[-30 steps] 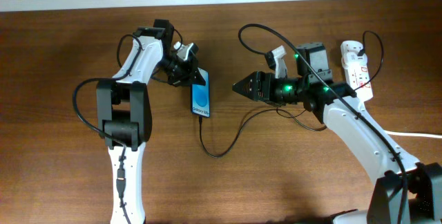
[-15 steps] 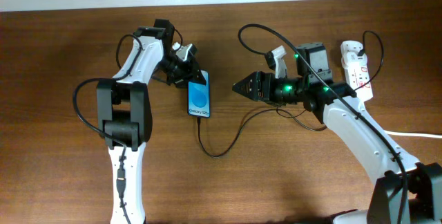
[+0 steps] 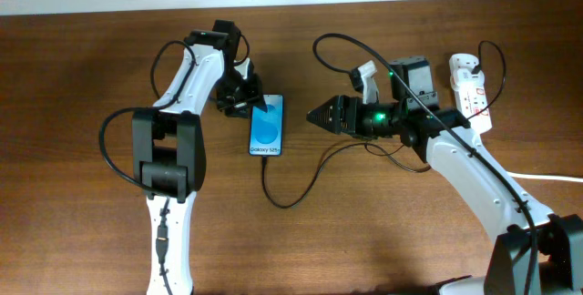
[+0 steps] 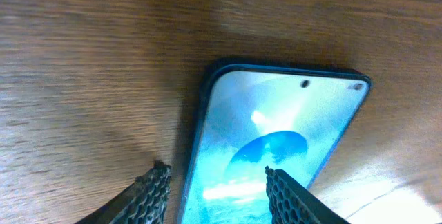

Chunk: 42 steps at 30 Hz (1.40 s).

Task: Plug charger to phone and switch on socket

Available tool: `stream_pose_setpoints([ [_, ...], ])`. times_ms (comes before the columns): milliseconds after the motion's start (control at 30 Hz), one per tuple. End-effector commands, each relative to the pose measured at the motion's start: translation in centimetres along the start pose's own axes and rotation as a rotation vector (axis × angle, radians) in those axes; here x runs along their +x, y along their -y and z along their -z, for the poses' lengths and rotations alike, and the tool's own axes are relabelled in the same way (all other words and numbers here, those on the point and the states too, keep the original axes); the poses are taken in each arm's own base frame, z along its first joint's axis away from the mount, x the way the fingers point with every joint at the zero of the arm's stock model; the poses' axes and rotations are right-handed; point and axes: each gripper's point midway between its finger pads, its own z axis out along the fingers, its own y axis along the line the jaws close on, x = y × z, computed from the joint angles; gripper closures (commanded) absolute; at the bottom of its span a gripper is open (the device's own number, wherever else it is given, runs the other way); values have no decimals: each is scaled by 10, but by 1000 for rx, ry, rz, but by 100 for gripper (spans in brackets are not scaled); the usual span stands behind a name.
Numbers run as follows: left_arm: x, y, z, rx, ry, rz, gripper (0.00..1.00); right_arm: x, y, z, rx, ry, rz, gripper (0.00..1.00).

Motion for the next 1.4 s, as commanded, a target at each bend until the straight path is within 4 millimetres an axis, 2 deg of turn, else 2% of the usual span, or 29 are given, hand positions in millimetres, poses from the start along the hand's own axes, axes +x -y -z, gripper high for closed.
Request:
stream_pose_setpoints([
  [0, -4, -33, -4, -153, 7, 58, 49, -5, -6, 7, 12, 24, 56, 12],
  [67, -14, -29, 23, -190, 54, 49, 50, -6, -5, 7, 20, 26, 78, 11],
  [133, -30, -13, 69, -164, 141, 36, 50, -6, -6, 8, 20, 29, 115, 0],
  [200, -39, -3, 115, -137, 231, 28, 50, -8, -5, 14, 59, 44, 128, 2],
  [267, -38, 7, 177, -104, 346, 15, 50, -12, -2, 28, 174, 57, 166, 2],
  [333, -32, 11, 223, -74, 450, 9, 50, -22, -7, 51, 298, 74, 206, 2],
  [367, -31, 21, 242, -25, 502, -29, 50, -28, -11, 62, 348, 85, 215, 2],
  [400, -26, 34, 264, 36, 557, -61, 48, -34, -19, 75, 395, 94, 238, 2],
  [467, -12, 43, 298, 75, 628, -86, 49, -41, -35, 103, 483, 106, 247, 2],
  [567, 10, 51, 335, 95, 708, -111, 50, -39, -50, 129, 546, 125, 246, 2],
  [600, 23, 58, 353, 113, 743, -142, 49, -35, -59, 138, 541, 140, 257, 1],
  [633, 38, 68, 368, 142, 768, -200, 38, -30, -66, 145, 538, 150, 263, 2],
  [667, 54, 76, 384, 165, 802, -252, 19, -25, -71, 157, 558, 177, 275, 1],
  [733, 69, 80, 402, 172, 845, -268, 14, -18, -73, 178, 625, 223, 283, 1],
  [800, 83, 82, 412, 172, 863, -287, 2, -4, -73, 204, 708, 268, 283, 1],
  [833, 86, 83, 411, 168, 854, -287, 0, 0, -74, 208, 712, 276, 285, 1],
  [967, 89, 76, 370, 45, 716, -250, 0, 15, -69, 217, 732, 316, 305, 1],
  [1000, 87, 71, 349, -28, 661, -238, 0, 13, -64, 217, 744, 338, 356, 1],
  [1100, 77, 48, 317, -202, 584, -201, 0, -1, -48, 219, 802, 459, 404, 1],
  [1167, 73, 31, 300, -276, 530, -175, 1, -11, -45, 217, 818, 482, 449, 2],
  [1267, 68, 23, 285, -309, 491, -164, 1, -24, -45, 212, 817, 491, 473, 2],
  [1367, 67, 21, 277, -315, 469, -161, 1, -36, -42, 205, 815, 498, 475, 1],
])
